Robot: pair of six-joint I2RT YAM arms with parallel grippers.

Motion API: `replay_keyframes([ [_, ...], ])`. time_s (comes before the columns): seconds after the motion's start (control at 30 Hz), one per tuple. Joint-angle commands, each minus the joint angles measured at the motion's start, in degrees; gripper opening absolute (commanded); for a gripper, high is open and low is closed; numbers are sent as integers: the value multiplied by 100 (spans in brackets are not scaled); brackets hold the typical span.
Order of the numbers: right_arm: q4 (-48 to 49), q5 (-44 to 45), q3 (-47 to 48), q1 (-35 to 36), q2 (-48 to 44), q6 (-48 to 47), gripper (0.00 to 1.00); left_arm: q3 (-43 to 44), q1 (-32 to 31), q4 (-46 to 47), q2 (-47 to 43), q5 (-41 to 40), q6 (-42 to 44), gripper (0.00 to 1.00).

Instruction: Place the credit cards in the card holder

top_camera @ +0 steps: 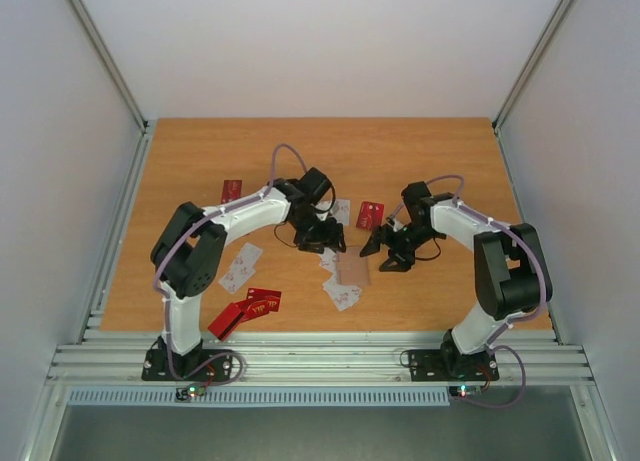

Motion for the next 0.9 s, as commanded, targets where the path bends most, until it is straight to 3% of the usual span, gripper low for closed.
replay_keyframes([
  [0.0,381,-206,-233,-40,140,80,69,207,-38,193,318,424,123,67],
  [0.53,940,-298,-609,-40,640,219,53,498,-57,444,1050,777,391,57],
  [0.87,1217,-417,-687,-40,915,254,42,217,-61,1001,1081,1235,222,47],
])
